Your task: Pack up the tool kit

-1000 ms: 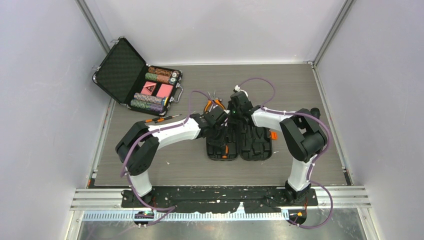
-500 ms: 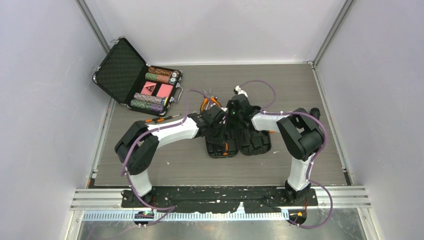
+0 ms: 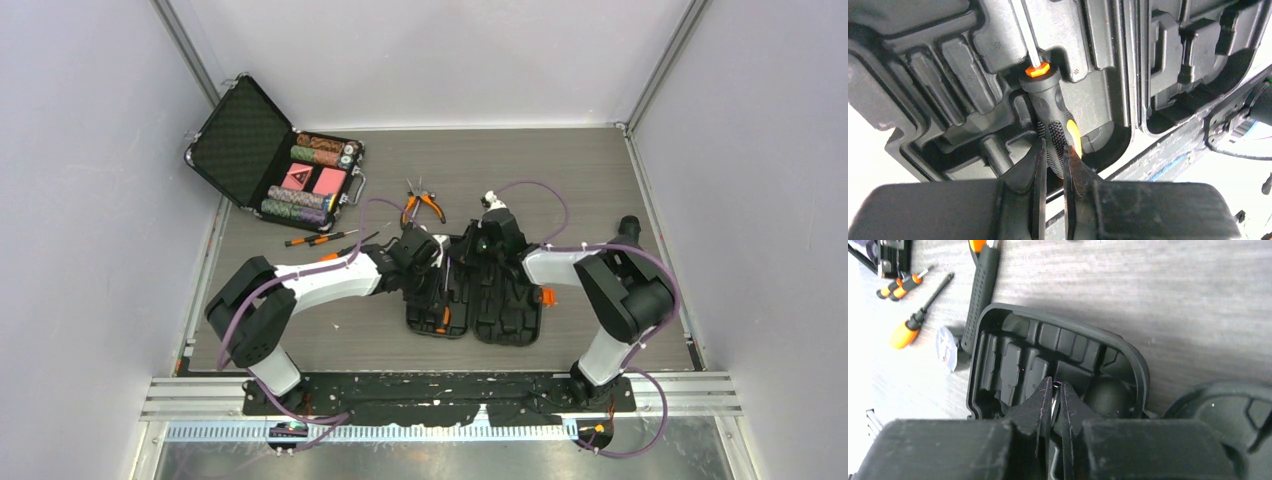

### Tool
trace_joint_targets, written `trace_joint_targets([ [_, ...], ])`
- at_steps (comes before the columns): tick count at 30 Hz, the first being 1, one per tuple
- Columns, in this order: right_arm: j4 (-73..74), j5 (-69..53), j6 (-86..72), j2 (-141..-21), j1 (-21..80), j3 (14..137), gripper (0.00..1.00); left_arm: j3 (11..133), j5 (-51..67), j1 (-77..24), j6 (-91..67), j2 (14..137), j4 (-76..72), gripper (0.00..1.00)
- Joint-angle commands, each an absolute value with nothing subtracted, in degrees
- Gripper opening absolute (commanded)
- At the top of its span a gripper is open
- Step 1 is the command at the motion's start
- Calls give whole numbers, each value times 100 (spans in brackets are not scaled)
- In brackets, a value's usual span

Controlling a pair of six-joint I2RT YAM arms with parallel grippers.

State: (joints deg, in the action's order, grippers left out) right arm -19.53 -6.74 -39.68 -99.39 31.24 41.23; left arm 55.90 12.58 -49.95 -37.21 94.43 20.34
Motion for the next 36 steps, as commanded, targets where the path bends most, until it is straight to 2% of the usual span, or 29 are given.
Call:
trace_joint_targets([
  [1,1254,-686,-3502,-9821,3144,3413,6,5257,1268,-5063,-3490,9270,3178,1],
  [4,1496,-564,-3429,-9257,3146,3514,9,5256,1212,-5063,-3492,9130,3202,4],
  [7,1745,-414,-3327,-8968,3148,3689,16,5322,1181,-5063,-3489,9079,3238,12],
  [14,2066,-291,-3030,-8363,3146,4270,36,5547,896,-5063,-3580,8481,3089,51],
  [18,2220,-221,-2777,-8163,3140,4646,51,5644,668,-5035,-3644,8012,2950,63],
  [26,2487,-27,-2035,-7634,3047,5289,57,5190,185,-4181,-3599,6936,2730,81],
  [31,2759,-26,-1630,-7525,3042,5495,61,5039,54,-3401,-3364,6829,2620,84],
  [36,2674,-90,-1542,-7492,3044,5203,61,5592,-434,-3122,-2837,7499,2680,84],
])
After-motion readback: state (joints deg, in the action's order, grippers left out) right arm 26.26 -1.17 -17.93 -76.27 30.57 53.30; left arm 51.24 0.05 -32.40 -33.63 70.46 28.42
